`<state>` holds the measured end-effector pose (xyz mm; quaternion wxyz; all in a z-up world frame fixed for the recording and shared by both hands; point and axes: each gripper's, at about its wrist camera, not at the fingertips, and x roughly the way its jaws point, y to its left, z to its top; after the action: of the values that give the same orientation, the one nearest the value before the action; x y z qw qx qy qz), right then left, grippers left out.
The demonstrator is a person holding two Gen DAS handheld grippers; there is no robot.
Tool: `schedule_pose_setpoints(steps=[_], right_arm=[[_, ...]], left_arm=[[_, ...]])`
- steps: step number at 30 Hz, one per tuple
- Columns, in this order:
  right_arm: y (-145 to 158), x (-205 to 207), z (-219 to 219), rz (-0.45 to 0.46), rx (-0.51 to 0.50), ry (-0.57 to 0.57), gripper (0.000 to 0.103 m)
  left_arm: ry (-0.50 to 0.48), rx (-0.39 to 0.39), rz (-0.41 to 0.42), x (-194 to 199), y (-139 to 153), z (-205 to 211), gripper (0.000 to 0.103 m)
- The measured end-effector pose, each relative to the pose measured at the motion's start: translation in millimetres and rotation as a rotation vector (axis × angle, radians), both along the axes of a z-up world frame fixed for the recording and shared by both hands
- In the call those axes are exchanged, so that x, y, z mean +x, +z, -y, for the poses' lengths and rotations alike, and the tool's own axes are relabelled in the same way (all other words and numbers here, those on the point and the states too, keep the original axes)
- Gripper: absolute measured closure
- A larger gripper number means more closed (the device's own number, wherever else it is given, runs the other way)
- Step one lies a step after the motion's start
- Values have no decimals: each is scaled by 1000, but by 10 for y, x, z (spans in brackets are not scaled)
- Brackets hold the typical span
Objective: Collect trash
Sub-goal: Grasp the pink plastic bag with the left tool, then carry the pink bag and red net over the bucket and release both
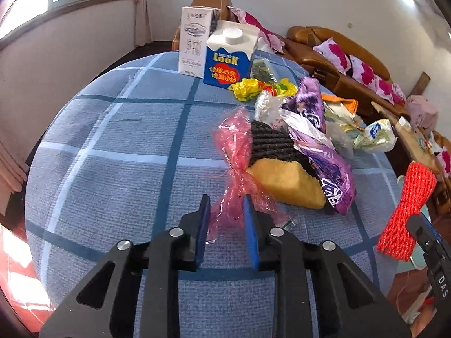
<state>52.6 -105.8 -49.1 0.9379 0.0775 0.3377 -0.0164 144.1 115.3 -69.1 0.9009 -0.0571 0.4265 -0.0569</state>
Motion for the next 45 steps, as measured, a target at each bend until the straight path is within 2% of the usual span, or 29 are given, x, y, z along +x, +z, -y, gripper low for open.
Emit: schedule_pose_setpoints(steps=[8,15,30,45], right_arm=[[77,-81,15,35,-6,0,90],[135,-174,68,59,-10,-15,90],[202,-432,454,97,-8,-96,90],[193,-691,1073,114,0,-245,90]], left_arm=[[28,44,66,-214,218,-130,80],[10,104,107,-343,369,30,80],[-141,146,157,-568,536,752,80],[-285,170,212,-691,654,1555,80]])
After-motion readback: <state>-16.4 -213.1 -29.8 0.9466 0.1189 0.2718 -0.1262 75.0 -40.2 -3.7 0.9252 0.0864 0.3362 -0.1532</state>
